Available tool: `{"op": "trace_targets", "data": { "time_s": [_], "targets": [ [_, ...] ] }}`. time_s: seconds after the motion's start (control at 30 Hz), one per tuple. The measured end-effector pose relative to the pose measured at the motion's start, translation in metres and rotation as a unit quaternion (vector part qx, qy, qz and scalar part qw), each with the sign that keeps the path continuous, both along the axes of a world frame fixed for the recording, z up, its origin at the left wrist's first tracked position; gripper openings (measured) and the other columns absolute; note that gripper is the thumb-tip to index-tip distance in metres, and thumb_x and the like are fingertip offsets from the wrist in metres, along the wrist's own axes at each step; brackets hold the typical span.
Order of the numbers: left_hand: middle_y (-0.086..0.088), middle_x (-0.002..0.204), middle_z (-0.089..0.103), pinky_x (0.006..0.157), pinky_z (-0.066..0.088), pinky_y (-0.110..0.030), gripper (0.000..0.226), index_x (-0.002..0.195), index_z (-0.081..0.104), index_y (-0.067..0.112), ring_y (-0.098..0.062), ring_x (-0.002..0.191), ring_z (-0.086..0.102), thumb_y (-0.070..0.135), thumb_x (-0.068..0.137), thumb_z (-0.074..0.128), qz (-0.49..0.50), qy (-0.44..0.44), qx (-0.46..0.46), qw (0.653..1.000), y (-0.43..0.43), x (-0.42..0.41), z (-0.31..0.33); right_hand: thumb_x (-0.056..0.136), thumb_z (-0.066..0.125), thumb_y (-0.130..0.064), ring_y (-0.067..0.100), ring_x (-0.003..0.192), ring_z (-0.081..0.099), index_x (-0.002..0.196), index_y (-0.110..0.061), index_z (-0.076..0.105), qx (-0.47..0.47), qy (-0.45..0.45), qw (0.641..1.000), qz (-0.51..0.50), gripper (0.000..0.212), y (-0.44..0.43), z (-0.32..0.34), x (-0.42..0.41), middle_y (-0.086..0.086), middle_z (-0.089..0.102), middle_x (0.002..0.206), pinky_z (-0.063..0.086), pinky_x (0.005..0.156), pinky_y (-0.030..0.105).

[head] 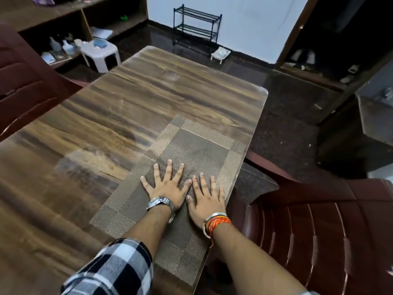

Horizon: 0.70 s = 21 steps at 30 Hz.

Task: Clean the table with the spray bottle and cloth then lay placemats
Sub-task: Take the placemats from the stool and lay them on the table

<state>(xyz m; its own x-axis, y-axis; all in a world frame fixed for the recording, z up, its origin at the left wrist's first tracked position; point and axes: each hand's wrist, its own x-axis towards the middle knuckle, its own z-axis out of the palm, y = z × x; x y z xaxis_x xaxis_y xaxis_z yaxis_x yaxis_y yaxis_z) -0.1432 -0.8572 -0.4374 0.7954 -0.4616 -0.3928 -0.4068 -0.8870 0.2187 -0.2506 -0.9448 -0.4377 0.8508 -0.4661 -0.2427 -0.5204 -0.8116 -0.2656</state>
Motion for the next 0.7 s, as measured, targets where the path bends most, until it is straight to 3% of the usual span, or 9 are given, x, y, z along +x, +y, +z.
{"op": "trace_targets", "data": {
  "time_s": [0.57, 0.7],
  "targets": [
    [0.016, 0.168, -0.022, 0.113, -0.012, -0.074, 0.067, 0.156, -0.008, 0.055, -0.032, 0.154, -0.025, 0.075, 0.096, 0.013, 0.002, 0.002, 0.012, 1.000, -0.012, 0.002, 0.003, 0.095, 0.020, -0.055, 0.017, 0.144, -0.020, 0.149, -0.038, -0.004, 0.006, 0.001, 1.000, -0.003, 0.061, -0.012, -0.002, 0.003, -0.015, -0.014, 0.158, -0.015, 0.114, 0.044],
    [0.017, 0.167, -0.025, 0.113, -0.013, -0.072, 0.076, 0.158, -0.016, 0.044, -0.032, 0.154, -0.025, 0.076, 0.095, 0.013, -0.016, 0.006, 0.040, 0.999, -0.007, 0.004, 0.010, 0.095, 0.020, -0.056, 0.019, 0.145, -0.019, 0.149, -0.039, -0.005, -0.001, 0.004, 1.000, -0.001, 0.062, -0.013, -0.005, 0.003, -0.015, -0.014, 0.158, -0.014, 0.115, 0.045]
  ]
}}
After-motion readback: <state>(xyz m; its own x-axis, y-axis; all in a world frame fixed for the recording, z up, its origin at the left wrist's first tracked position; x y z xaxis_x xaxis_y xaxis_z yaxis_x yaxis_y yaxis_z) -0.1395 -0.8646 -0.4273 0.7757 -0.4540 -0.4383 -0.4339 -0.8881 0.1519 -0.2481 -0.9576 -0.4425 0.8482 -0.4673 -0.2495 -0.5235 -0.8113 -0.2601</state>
